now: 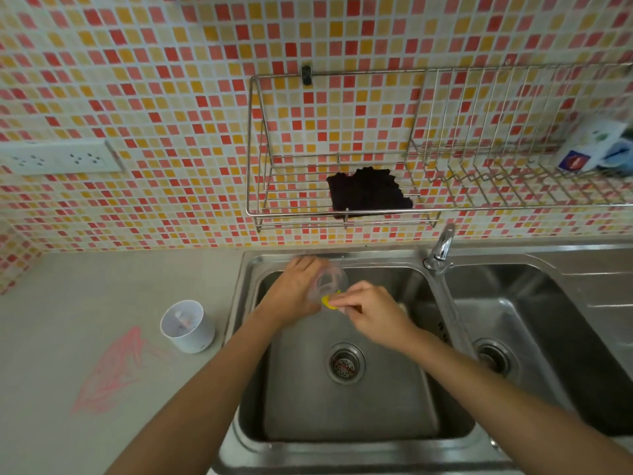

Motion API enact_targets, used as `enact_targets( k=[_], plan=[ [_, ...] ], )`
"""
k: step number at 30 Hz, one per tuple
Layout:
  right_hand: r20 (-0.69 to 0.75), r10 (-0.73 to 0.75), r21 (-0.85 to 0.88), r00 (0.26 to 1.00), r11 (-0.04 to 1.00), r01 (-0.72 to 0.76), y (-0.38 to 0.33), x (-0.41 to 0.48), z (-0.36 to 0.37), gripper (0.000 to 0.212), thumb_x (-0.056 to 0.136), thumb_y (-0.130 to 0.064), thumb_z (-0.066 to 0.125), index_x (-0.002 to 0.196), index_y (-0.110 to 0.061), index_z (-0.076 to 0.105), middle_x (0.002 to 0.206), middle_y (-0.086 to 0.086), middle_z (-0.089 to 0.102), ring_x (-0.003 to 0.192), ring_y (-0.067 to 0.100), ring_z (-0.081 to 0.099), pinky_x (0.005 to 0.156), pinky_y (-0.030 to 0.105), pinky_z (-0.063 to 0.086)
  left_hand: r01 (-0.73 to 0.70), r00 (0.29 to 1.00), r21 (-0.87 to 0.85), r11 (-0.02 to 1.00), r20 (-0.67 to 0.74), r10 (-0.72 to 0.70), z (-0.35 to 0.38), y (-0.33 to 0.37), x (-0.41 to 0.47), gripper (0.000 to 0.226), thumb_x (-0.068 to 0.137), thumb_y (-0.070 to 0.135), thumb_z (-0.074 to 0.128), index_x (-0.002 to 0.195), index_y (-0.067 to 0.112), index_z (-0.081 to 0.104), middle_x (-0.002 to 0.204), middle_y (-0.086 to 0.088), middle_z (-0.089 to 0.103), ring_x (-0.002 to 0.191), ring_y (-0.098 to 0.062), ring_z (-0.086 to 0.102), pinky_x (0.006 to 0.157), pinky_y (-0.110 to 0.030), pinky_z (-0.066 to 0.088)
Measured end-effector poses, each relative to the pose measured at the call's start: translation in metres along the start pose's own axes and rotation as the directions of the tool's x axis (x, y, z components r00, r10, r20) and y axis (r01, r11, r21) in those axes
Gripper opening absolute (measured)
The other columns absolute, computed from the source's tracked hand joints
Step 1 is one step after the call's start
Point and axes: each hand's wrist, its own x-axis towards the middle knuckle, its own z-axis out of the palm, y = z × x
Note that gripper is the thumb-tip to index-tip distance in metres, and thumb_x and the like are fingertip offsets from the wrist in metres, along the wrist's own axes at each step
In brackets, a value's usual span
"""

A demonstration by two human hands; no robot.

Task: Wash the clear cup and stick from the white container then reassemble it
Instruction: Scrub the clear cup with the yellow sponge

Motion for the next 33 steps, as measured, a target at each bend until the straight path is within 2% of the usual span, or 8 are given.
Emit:
enact_targets(
  k=[3,7,11,14,18,21,28,33],
  plan=[
    [0.054,-0.032,-0.019,0.998,0.999,0.033,0.003,0.000,-0.002,0.032,0.086,-0.005,0.063,0.112,-0.023,0.071,0.102,-0.014,0.065,0.090,0.001,0.052,0.084,0.009,0.037,0.002,1.000,0.017,1.000,-0.014,-0.002,0.004,0.002,-0.001,0.063,0.074,0.025,0.076,0.131,0.015,0.050,0.128,-0.002,0.055,0.120,-0.019,0.045,0.093,-0.017,0.028],
    [0.063,-0.245,-0.427,0.967,0.870,0.248,0.026,0.008,-0.001,0.051,0.056,-0.003,0.080,0.102,-0.024,0.071,0.105,-0.012,0.070,0.100,0.020,0.058,0.076,0.035,0.044,0.036,0.999,-0.002,0.999,-0.013,-0.036,0.008,0.006,0.003,0.060,0.076,0.019,0.072,0.131,0.016,0.049,0.128,-0.001,0.055,0.119,-0.019,0.045,0.097,-0.021,0.033],
    [-0.038,-0.079,-0.119,0.996,0.990,0.074,0.011,0.002,0.008,0.038,0.074,-0.001,0.071,0.105,-0.024,0.074,0.098,-0.012,0.072,0.090,0.013,0.060,0.079,0.028,0.046,0.036,0.999,0.029,0.999,0.012,-0.037,0.009,0.003,0.005,0.063,0.074,0.018,0.073,0.132,0.016,0.047,0.129,-0.001,0.053,0.121,-0.020,0.044,0.098,-0.021,0.032],
    [0.104,0.151,0.241,0.983,0.955,-0.172,0.005,0.005,0.009,0.025,0.088,-0.008,0.063,0.104,-0.023,0.075,0.074,-0.014,0.066,0.062,0.004,0.063,0.068,0.013,0.046,0.074,0.996,0.035,0.997,0.052,-0.076,0.015,-0.003,0.000,0.069,0.071,0.024,0.076,0.132,0.020,0.045,0.132,0.001,0.051,0.122,-0.018,0.043,0.102,-0.025,0.033],
    [0.122,-0.058,-0.099,0.991,0.993,0.071,0.019,0.012,0.004,0.031,0.089,-0.010,0.061,0.112,-0.028,0.071,0.105,-0.012,0.070,0.101,0.012,0.055,0.087,0.034,0.043,0.101,0.991,0.016,0.995,0.084,-0.102,0.017,-0.009,0.000,0.064,0.072,0.029,0.071,0.131,0.026,0.044,0.128,0.004,0.052,0.120,-0.019,0.045,0.103,-0.035,0.042],
    [0.112,-0.194,-0.215,0.975,0.953,0.214,0.024,0.012,0.009,0.036,0.082,-0.004,0.067,0.110,-0.026,0.071,0.109,-0.014,0.070,0.103,0.019,0.054,0.080,0.043,0.047,0.105,0.986,-0.012,0.994,0.128,-0.102,0.014,-0.016,0.002,0.071,0.070,0.024,0.073,0.134,0.025,0.042,0.131,0.003,0.050,0.123,-0.019,0.042,0.105,-0.033,0.039],
    [-0.010,-0.240,-0.176,0.971,0.956,0.235,0.012,0.011,0.013,0.033,0.076,-0.004,0.076,0.107,-0.014,0.071,0.106,-0.002,0.071,0.094,0.022,0.058,0.081,0.028,0.051,0.121,0.986,-0.282,0.952,0.142,-0.084,0.004,-0.022,0.002,0.086,0.065,0.018,0.079,0.141,0.022,0.038,0.138,-0.001,0.048,0.128,-0.018,0.042,0.110,-0.036,0.033],
    [-0.014,-0.232,-0.168,0.973,0.959,0.227,0.005,0.018,0.011,0.033,0.081,-0.001,0.069,0.112,-0.013,0.069,0.111,-0.001,0.069,0.099,0.020,0.054,0.088,0.024,0.045,0.112,0.992,-0.289,0.951,-0.030,-0.126,0.017,-0.024,0.002,0.085,0.063,0.026,0.085,0.134,0.012,0.041,0.132,-0.002,0.047,0.120,-0.014,0.042,0.100,-0.024,0.035]
  ],
)
